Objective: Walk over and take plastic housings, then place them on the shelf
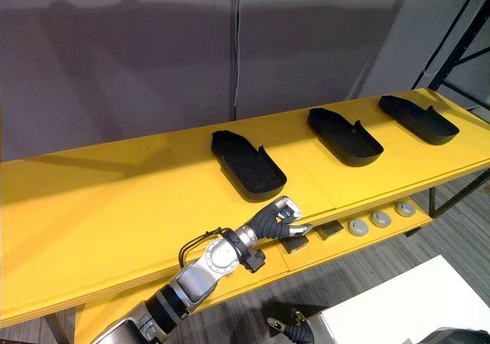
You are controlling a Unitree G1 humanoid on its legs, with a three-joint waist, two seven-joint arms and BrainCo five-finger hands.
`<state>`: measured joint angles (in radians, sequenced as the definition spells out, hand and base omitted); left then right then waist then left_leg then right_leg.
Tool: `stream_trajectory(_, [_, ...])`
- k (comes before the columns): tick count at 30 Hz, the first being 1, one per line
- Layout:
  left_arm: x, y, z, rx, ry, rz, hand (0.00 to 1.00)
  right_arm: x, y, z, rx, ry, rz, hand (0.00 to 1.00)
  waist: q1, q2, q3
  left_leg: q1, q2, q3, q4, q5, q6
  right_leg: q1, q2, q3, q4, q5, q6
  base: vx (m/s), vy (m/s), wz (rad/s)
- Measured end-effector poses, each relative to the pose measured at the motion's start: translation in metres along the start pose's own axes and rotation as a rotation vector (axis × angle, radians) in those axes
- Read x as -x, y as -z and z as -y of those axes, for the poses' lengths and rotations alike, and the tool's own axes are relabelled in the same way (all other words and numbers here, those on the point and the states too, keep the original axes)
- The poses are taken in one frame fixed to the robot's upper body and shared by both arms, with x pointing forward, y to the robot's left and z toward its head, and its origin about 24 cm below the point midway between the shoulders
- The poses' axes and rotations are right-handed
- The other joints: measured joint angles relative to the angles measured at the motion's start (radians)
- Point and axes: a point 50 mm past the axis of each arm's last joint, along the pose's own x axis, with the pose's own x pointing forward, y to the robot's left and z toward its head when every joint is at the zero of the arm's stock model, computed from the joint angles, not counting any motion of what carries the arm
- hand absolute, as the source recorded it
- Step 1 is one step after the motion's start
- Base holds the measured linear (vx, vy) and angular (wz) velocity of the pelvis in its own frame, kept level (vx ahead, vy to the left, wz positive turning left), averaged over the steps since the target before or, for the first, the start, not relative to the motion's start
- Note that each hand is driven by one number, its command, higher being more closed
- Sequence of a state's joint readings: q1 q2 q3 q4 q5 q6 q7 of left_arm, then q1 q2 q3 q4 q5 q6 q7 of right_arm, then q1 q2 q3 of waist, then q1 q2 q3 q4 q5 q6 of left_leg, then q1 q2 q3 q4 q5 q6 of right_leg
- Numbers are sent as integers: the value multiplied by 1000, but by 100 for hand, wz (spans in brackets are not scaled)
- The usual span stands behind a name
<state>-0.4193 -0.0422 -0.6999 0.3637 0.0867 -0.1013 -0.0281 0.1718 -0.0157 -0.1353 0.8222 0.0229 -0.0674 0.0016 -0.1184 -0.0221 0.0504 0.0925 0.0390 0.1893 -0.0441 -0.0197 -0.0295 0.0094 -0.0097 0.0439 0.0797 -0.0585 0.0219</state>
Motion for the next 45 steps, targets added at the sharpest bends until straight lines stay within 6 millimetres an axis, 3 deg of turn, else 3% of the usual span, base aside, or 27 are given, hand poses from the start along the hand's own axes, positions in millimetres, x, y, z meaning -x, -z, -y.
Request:
stream_trajectory(8, [5, 29, -3, -28, -46, -135, 100, -4, -6, -4, 1, -11, 11, 0, -9, -1, 33, 1, 4, 25, -7, 0, 0, -6, 7, 24, -12, 13, -3, -32, 6, -9])
stream_trajectory(19, [14, 44, -44, 26, -314, -213, 100, -5, -10, -8, -10, -7, 19, 0, -13, -3, 57, 18, 5, 34, -17, -3, -4, 14, 8, 30, -36, 20, -1, -13, 3, -3])
stream_trajectory(45, [21, 51, -92, 43, -534, -250, 100, -8, -11, -11, -8, -16, 13, 0, -35, -7, 65, 16, 5, 34, -20, -7, -9, 20, 10, 32, -61, 26, -1, -33, 1, 0])
